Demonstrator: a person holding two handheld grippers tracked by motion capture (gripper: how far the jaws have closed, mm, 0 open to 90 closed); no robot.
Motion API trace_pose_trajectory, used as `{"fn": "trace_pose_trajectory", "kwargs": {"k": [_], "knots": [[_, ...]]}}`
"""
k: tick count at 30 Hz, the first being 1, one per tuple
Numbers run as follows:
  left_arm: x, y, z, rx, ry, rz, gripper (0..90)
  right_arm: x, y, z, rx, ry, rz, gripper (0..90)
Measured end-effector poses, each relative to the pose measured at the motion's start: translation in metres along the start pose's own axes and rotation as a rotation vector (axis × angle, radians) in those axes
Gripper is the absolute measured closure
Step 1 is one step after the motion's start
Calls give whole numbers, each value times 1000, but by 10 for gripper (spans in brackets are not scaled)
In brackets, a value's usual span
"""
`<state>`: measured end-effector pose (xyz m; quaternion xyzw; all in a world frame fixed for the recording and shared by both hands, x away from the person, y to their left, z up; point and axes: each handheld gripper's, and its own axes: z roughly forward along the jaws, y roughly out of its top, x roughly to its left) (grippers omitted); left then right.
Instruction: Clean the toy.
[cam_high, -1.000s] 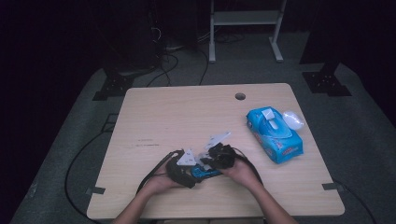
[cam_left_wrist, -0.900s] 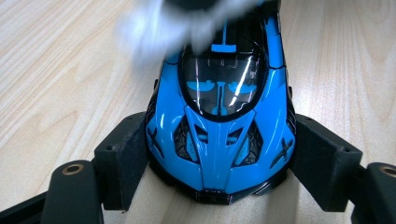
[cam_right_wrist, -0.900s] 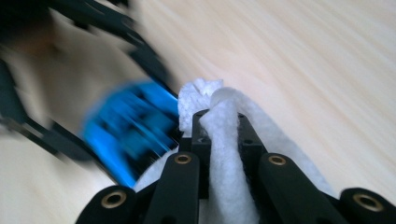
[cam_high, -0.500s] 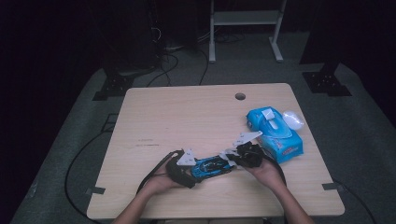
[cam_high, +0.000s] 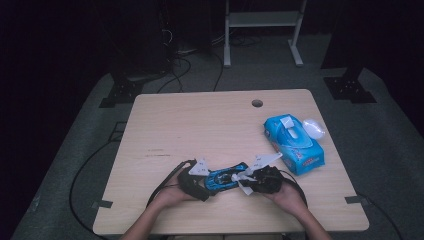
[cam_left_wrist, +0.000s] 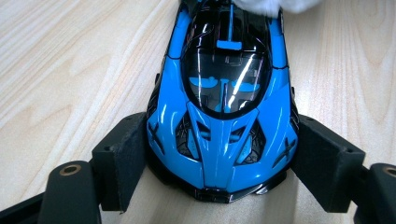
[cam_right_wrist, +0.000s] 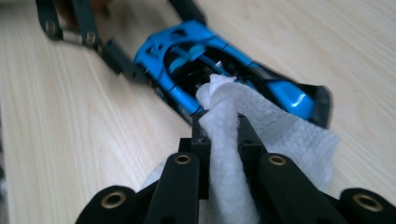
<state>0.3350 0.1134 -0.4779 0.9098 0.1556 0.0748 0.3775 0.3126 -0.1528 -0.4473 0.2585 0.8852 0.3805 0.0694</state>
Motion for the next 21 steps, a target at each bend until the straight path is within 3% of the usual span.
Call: {"fn": "trace_pose_trajectory", "kwargs": {"k": [1,4,13,15,20,21], "knots": [[0,0,0,0,1,1,237,0,0,0,2,-10,-12,815],[0,1,0,3,2,10,239,-10,1,-3,-12,-22,34,815],[-1,1,0,-2,7,15,245,-17,38,24,17,-97,-15,814],[-1,1,0,-1,3,16,245,-22,37,25,35,-122,-17,813],[0,1,1,-4,-3,7,245,-40,17,2,19,-170,57,814],[0,1,1,-4,-4,5,245,-38,14,-1,14,-144,64,814]]}}
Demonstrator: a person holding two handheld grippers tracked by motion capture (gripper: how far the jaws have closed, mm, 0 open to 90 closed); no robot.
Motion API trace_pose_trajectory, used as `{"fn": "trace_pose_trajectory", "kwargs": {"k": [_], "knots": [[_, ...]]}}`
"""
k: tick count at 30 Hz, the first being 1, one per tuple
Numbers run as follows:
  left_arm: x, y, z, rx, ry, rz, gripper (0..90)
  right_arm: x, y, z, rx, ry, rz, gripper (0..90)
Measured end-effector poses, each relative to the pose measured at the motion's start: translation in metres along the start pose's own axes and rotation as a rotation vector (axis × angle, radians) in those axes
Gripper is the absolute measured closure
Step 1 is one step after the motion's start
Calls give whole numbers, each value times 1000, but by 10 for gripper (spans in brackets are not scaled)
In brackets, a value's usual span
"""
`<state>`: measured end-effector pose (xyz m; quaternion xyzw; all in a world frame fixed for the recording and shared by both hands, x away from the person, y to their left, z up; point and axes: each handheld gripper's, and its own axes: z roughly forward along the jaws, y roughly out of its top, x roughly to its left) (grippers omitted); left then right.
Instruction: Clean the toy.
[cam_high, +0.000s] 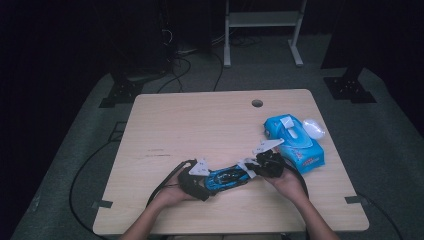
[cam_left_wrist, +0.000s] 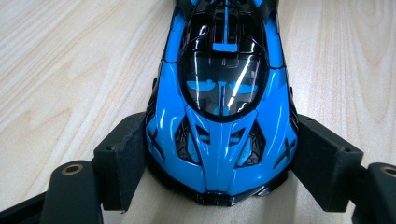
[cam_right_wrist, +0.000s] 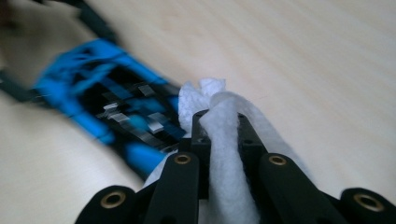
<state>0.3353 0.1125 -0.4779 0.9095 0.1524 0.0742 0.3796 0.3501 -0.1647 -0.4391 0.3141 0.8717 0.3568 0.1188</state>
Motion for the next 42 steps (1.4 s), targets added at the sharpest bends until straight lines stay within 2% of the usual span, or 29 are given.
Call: {"fn": "trace_pose_trajectory", "kwargs": {"k": [1,4,8,10,14,17,21,23,25,27,33,36,37,40,42], "knots": [[0,0,0,0,1,0,245,3,-3,-2,-8,34,9,814],[0,0,0,4,4,-1,244,15,-11,-5,-26,80,-15,813],[0,2,0,17,2,-16,240,12,-13,-9,-53,119,21,814],[2,2,-1,32,-7,-26,234,13,-13,-9,-46,129,15,814],[10,0,-6,11,-63,-107,196,16,-14,-8,-49,159,1,813],[16,-1,-13,-38,-93,-163,192,15,-15,-7,-45,167,-11,813],[25,-3,-19,-111,-117,-262,193,15,-19,-6,-59,165,-24,813],[28,-4,-18,-119,-123,-295,203,17,-20,-6,-62,157,-38,813],[29,-5,-15,-96,-124,-311,216,18,-21,-6,-63,151,-50,814],[27,-5,-12,-77,-133,-311,218,19,-21,-6,-64,143,-57,814],[26,-6,-11,-78,-141,-326,231,23,-27,-7,-90,133,-75,817],[24,-6,-11,-78,-148,-339,238,26,-29,-8,-102,124,-100,819],[24,-6,-11,-77,-152,-341,238,29,-30,-8,-100,117,-122,820],[22,-5,-10,-75,-169,-340,241,34,-33,-10,-89,113,-157,821],[20,-4,-10,-74,-174,-322,265,34,-34,-11,-90,115,-156,821]]}}
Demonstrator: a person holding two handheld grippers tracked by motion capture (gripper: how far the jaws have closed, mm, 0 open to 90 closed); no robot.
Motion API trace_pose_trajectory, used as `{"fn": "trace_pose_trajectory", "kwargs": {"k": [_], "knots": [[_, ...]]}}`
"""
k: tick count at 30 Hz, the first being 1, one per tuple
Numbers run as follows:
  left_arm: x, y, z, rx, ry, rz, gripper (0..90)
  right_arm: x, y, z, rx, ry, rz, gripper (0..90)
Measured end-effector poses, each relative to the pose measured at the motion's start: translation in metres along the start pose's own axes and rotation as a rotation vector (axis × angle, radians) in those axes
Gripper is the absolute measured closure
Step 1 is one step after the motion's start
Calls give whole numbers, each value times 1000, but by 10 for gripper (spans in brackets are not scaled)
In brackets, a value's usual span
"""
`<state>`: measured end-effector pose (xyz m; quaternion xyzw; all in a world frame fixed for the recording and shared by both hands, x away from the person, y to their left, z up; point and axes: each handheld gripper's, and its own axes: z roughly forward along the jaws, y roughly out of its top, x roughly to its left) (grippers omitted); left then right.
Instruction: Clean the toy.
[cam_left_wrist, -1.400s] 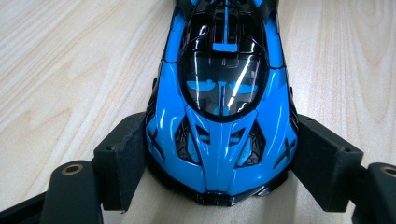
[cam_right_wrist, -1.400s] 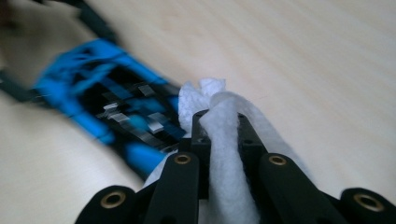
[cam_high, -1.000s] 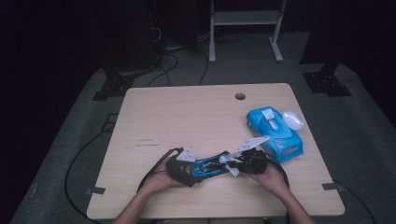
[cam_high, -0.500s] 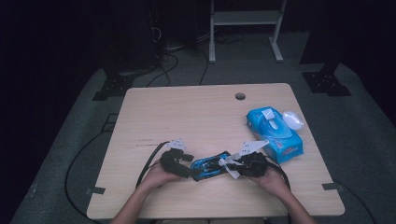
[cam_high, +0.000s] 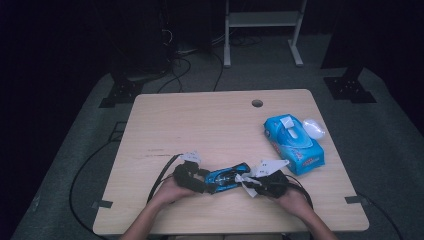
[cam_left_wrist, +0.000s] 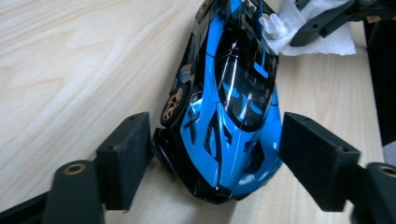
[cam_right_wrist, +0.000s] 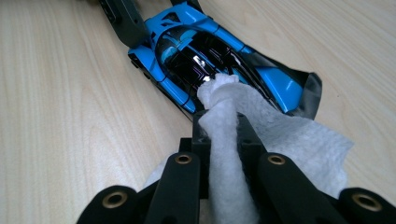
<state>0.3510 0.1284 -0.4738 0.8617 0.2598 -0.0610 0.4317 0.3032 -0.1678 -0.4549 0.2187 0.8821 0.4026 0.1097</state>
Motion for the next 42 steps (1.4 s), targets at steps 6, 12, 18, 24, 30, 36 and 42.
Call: {"fn": "trace_pose_trajectory", "kwargs": {"k": [6,12,18,24,30,36,42], "knots": [[-8,2,4,13,-50,66,374,3,-8,-3,4,35,26,821],[-20,5,5,-5,-20,157,507,2,-11,-3,31,52,48,819],[-31,5,3,-13,-8,292,627,-2,-16,-8,29,59,80,818],[-35,5,3,-42,91,382,668,-5,-17,-27,-26,54,113,817],[-33,5,5,-63,107,400,668,3,24,-35,-158,41,105,818],[-33,3,5,-72,105,402,666,18,64,12,-142,69,87,817],[-31,1,2,-81,99,394,671,17,63,31,-111,76,117,817]]}}
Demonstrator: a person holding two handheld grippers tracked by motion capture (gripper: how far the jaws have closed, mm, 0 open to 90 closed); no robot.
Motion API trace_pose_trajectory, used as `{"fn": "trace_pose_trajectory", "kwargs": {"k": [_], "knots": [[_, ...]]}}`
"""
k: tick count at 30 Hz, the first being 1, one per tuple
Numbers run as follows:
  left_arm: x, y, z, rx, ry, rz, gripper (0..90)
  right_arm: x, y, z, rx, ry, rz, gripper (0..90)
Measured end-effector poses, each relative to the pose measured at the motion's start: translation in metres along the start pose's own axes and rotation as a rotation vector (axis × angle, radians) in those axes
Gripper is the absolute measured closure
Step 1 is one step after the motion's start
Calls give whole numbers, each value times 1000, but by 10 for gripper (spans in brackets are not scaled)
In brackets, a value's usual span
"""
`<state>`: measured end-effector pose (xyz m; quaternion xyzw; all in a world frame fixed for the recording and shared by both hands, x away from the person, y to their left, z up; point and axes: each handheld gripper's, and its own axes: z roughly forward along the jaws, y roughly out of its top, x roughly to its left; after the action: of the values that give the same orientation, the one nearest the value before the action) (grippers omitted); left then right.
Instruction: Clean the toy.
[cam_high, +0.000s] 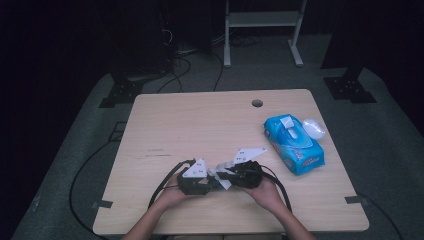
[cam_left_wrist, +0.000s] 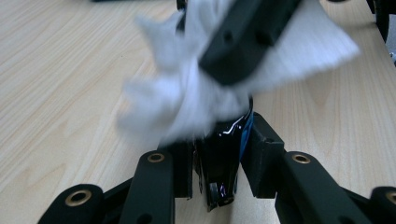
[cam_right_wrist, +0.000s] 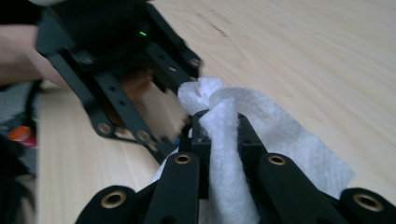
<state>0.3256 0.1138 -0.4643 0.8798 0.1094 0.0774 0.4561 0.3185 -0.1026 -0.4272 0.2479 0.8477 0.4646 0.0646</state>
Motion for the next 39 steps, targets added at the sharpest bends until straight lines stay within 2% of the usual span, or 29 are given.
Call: {"fn": "trace_pose_trajectory", "kwargs": {"k": [2,5,7,9,10,11,13,16,17,19,20,22,23,24,26,27,28,29,32,33,35,38,39], "knots": [[-1,0,0,3,5,-2,671,-3,-3,-6,0,-48,-7,817],[-1,1,1,8,7,2,671,-5,-8,-10,-15,-66,19,817],[-2,2,1,10,10,1,671,2,-6,-5,-24,-48,6,817],[-2,2,0,16,19,5,671,12,-2,1,-22,-45,-29,816],[-2,2,0,17,20,4,672,14,0,4,-17,-24,-36,816],[-2,2,-1,17,21,4,672,15,1,4,-16,-23,-40,816],[-2,2,-1,16,20,2,672,12,0,3,-9,-41,-48,816],[-1,2,-1,17,20,-1,672,1,-5,-9,-4,-120,-34,816],[-1,2,0,14,20,-9,672,-1,-6,-11,-5,-125,-24,817],[-1,2,1,12,24,-11,672,-2,-7,-11,-19,-110,4,817],[-1,2,1,11,26,-12,672,2,-5,-6,-32,-83,9,816],[-2,3,1,14,30,-2,672,10,-1,4,-40,-27,6,816],[-2,3,0,19,34,3,672,14,1,9,-32,-27,-15,816],[-2,3,-1,25,33,7,673,17,2,10,-28,-41,-41,816],[-1,1,-2,21,33,5,673,14,2,6,-20,-63,-46,816],[-1,1,-2,21,31,2,673,11,1,2,-18,-84,-47,816],[0,1,-2,21,31,3,674,5,-4,-5,-15,-129,-48,817],[0,1,-2,21,32,8,673,-1,-9,-12,-12,-164,-40,816],[1,1,-2,22,32,5,673,-17,-19,-29,-22,-212,10,817],[1,1,-2,22,33,6,674,-18,-19,-31,-22,-217,16,817],[1,1,-2,22,34,6,673,-16,-18,-28,-35,-192,39,817],[0,1,-2,22,34,6,673,-1,-13,-14,-39,-119,13,815],[0,1,-2,23,37,6,673,3,-10,-10,-40,-109,3,815]]}}
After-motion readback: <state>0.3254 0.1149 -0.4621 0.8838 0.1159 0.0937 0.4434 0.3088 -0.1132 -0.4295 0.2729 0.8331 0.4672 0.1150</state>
